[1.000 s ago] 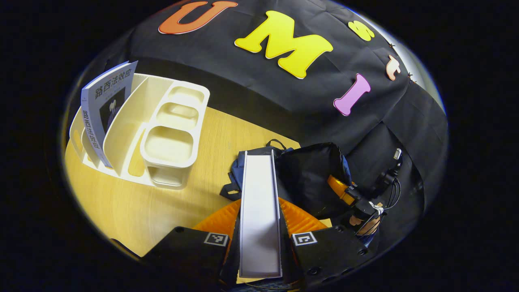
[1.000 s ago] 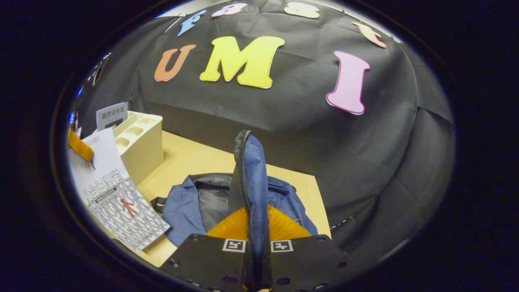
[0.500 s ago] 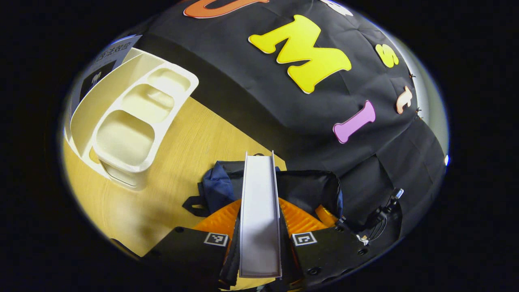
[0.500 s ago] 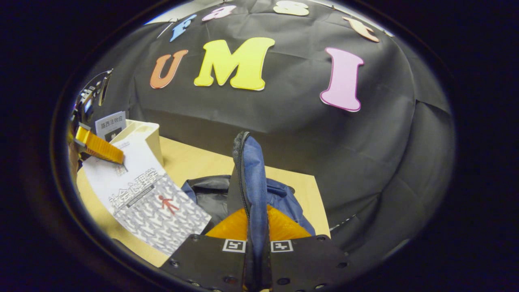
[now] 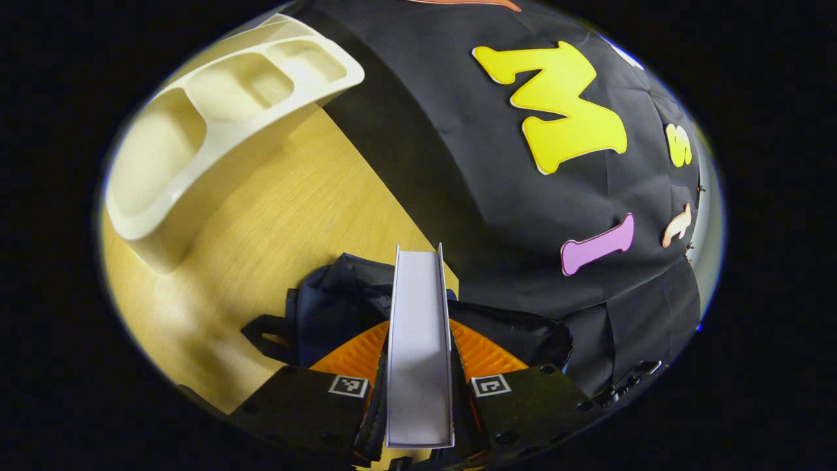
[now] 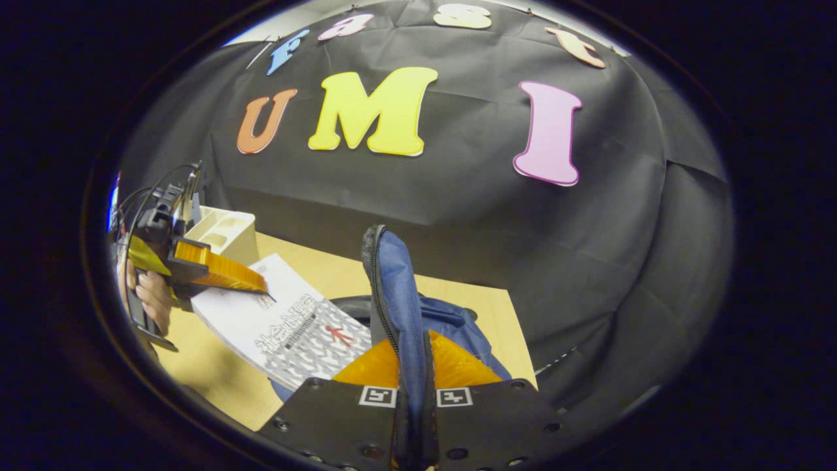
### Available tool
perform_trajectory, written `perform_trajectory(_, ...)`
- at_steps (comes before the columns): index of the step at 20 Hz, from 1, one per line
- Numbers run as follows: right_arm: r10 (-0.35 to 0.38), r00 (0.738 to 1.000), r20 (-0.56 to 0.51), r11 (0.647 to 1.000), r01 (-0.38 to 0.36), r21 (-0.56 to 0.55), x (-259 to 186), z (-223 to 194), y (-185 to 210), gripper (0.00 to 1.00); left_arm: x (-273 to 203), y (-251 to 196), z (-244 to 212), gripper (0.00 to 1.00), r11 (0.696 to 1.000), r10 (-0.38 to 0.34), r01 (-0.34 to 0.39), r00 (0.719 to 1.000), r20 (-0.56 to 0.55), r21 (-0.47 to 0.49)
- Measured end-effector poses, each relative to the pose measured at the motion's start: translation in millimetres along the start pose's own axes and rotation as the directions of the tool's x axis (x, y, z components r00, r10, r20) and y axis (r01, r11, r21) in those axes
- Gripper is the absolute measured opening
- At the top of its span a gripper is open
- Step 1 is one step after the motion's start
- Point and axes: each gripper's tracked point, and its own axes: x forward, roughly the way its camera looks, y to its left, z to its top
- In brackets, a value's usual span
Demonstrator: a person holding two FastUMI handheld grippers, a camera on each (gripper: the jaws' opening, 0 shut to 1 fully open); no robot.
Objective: Open the schoolbag, grab two books from the bookshelf and put them into the schoolbag.
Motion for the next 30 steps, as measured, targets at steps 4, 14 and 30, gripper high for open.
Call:
perform_trajectory(4, -0.009, 1.0, 0.013, 1.0, 0.009, 0.003, -0.8, 4.4, 1.1, 0.07, 30.0, 1.3, -7.7, 0.43, 1.0, -0.002, 0.003, 1.0, 0.028, -0.023)
perform_trajectory(14, 0.033, 0.998, 0.053, 0.997, -0.037, 0.07, -3.9, 6.8, 18.6, 0.07, 74.9, 16.3, -52.4, 0.43, 0.998, -0.035, 0.028, 0.993, 0.115, 0.061)
perform_trajectory(30, 0.075, 0.996, 0.05, 0.996, -0.077, 0.035, 0.5, 11.2, 60.4, 0.07, 112.2, 56.5, -104.8, 0.75, 0.884, 0.233, -0.263, 0.965, 0.124, 0.387)
